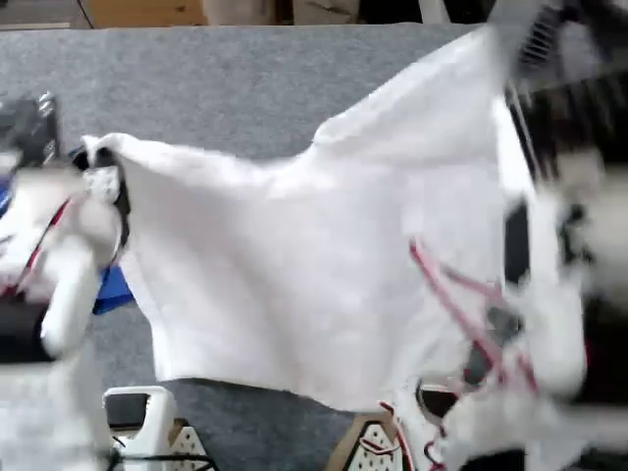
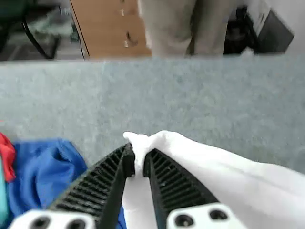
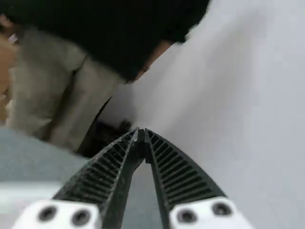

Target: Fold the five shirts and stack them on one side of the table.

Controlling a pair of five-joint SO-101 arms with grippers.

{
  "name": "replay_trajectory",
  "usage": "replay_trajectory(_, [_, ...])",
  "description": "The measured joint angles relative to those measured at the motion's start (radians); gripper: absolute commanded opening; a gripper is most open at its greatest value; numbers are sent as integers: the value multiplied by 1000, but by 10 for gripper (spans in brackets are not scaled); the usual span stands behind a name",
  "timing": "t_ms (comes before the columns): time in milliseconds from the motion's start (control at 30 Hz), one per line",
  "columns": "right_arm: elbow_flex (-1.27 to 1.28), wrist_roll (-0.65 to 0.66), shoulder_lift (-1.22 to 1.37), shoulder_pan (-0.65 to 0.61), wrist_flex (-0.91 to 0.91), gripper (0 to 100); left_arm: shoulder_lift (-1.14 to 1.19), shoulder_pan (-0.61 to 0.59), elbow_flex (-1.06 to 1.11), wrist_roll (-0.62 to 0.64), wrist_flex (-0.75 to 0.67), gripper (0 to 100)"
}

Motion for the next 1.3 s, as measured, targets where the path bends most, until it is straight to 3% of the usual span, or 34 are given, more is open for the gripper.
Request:
replay_trajectory(233, [212,-83,235,-18,-164,4,52,2,397,-2,-551,19])
replay_trajectory(367, [215,-121,390,-41,-203,4,215,17,417,-2,-736,19])
replay_trajectory(600, [212,-149,707,-193,-57,5,571,12,341,-3,-732,19])
replay_trajectory(800, [104,-241,927,-364,259,34,621,-15,341,-2,-678,19])
replay_trajectory(967, [31,-313,1030,-376,420,150,628,-25,434,-2,-753,19])
replay_trajectory(1067, [5,-342,1034,-385,468,149,628,-25,486,-2,-829,19])
replay_trajectory(1300, [-57,-354,1062,-396,448,152,629,-60,500,28,-859,19])
